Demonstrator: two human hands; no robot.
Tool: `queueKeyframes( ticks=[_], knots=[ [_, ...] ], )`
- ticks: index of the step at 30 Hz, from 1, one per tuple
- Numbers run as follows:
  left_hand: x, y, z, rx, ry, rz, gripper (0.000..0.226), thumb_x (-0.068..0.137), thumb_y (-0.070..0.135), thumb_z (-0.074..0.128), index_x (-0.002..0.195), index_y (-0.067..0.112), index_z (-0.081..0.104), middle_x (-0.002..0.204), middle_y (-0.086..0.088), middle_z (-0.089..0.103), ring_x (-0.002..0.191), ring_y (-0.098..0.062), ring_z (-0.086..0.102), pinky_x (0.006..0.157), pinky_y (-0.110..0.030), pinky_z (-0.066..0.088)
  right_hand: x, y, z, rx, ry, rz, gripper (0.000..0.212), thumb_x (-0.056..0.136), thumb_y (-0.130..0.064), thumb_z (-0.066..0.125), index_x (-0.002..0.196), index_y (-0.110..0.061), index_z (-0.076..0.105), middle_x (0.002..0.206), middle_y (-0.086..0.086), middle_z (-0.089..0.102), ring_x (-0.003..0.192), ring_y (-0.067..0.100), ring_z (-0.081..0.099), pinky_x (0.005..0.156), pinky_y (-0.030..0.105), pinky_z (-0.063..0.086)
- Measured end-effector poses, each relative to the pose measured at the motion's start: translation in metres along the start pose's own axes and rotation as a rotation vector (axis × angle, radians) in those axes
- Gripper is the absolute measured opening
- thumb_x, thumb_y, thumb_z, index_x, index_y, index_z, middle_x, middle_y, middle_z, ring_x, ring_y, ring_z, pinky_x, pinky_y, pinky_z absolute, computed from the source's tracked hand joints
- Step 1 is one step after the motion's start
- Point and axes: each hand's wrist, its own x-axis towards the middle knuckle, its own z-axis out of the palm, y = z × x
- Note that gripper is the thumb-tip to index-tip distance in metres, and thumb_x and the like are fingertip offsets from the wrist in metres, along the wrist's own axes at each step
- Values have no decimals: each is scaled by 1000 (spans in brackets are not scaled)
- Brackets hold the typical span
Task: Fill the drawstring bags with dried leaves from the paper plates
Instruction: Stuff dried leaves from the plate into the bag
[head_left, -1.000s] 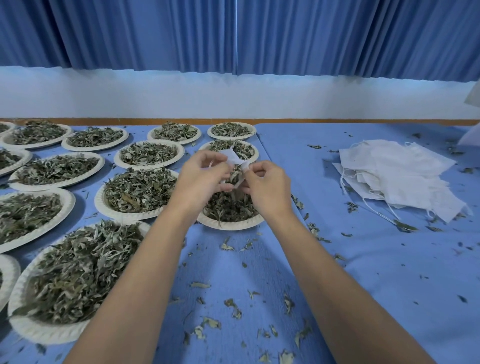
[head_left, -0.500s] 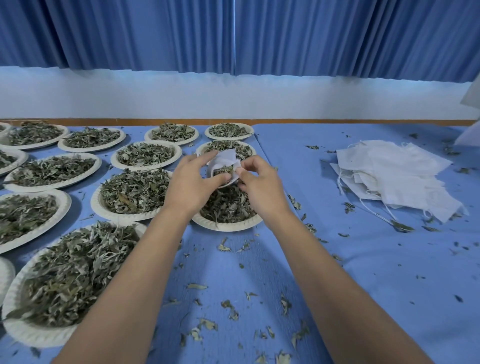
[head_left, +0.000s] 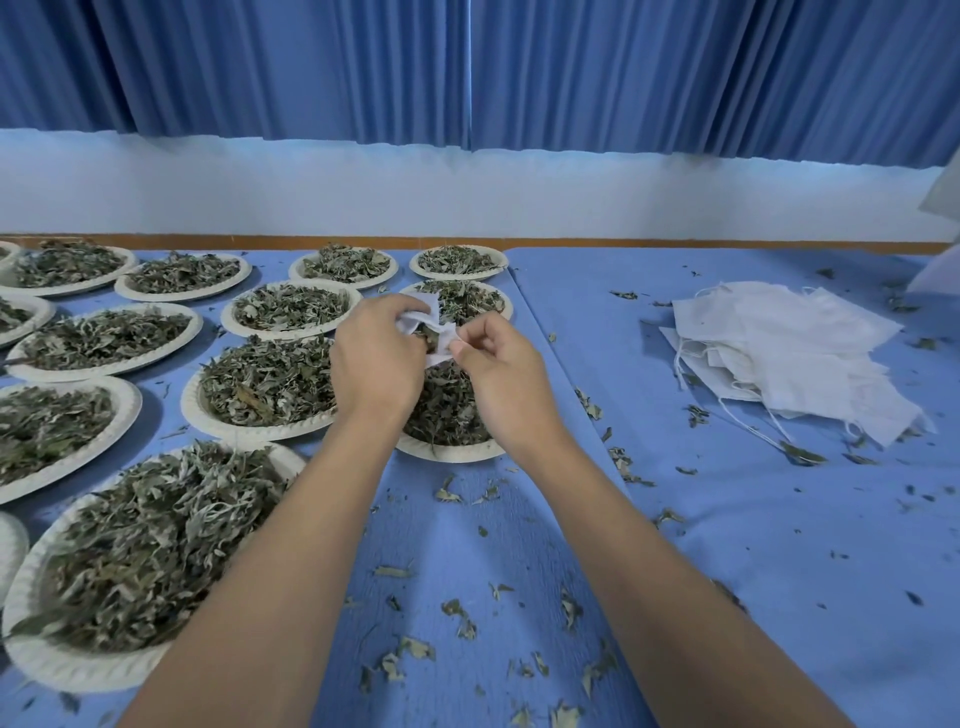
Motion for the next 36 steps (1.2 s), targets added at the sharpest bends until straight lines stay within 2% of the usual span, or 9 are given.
queueKeyframes(
  ticks=[5, 8, 16, 19, 22, 26, 28, 31, 36],
  knots=[
    [-5, 1, -2, -55, -91, 42, 42, 80, 8, 64, 119, 23, 65, 122, -3, 64, 112, -19, 56, 86, -21, 38, -2, -8, 4, -140, 105, -99, 14, 89, -17, 56, 97, -28, 53, 91, -15, 60, 74, -1, 60, 58, 9, 40],
    [-10, 1, -5, -48, -104, 105, 47, 82, 15, 66, 127, 23, 60, 129, 0, 60, 120, -14, 51, 88, -13, 30, -2, -10, 7, -218, 125, -160, 33, 88, -10, 52, 116, -27, 58, 103, -6, 63, 77, 12, 62, 69, 25, 48],
    [-13, -3, -12, -401, -272, -58, 48, 88, 21, 61, 133, 33, 52, 136, 14, 51, 122, -6, 48, 99, -19, 35, 4, -8, 4, -96, 153, -24, 27, 94, -18, 52, 116, -17, 68, 104, 2, 70, 91, 23, 67, 84, 44, 54],
    [-14, -7, -18, -293, -239, 53, 44, 93, 20, 53, 136, 30, 50, 137, 16, 49, 117, 7, 43, 93, -4, 31, 4, -9, 3, -66, 145, -9, 26, 96, -21, 51, 113, -15, 69, 94, 2, 71, 89, 25, 68, 85, 47, 54],
    [-19, -13, -20, -180, -220, 207, 48, 94, 15, 51, 140, 25, 46, 145, 7, 44, 129, -1, 40, 108, -23, 34, 4, -6, -1, -51, 160, 5, 24, 98, -21, 48, 107, -14, 70, 81, 8, 70, 76, 25, 69, 77, 49, 56],
    [-24, -13, -18, -93, 5, 272, 32, 97, 16, 51, 126, 17, 62, 114, -3, 69, 81, -6, 56, 78, -7, 37, 2, -5, 0, -83, 153, -1, 25, 100, -21, 45, 107, -12, 67, 80, 10, 69, 76, 21, 70, 76, 48, 56],
    [-25, -10, -16, -83, 52, 239, 30, 99, 21, 47, 121, 14, 66, 81, -7, 70, 58, -13, 50, 61, -20, 36, 2, -6, 1, -92, 136, 3, 25, 100, -23, 45, 111, -13, 66, 86, 8, 68, 81, 22, 68, 77, 48, 56],
    [-25, -7, -13, -84, 65, 212, 32, 101, 27, 41, 110, 12, 68, 58, -2, 57, 55, -21, 56, 57, -29, 37, 1, -8, 1, -93, 100, 22, 26, 95, -29, 53, 117, -18, 63, 99, -2, 66, 88, 20, 66, 81, 44, 55],
    [-29, -3, -16, -147, 39, 271, 28, 101, 26, 42, 110, 15, 66, 65, 4, 57, 57, -15, 56, 59, -27, 41, 5, -12, -1, -208, 88, -6, 25, 84, -37, 67, 105, -25, 63, 101, -8, 62, 99, 16, 59, 80, 31, 49]
  ],
)
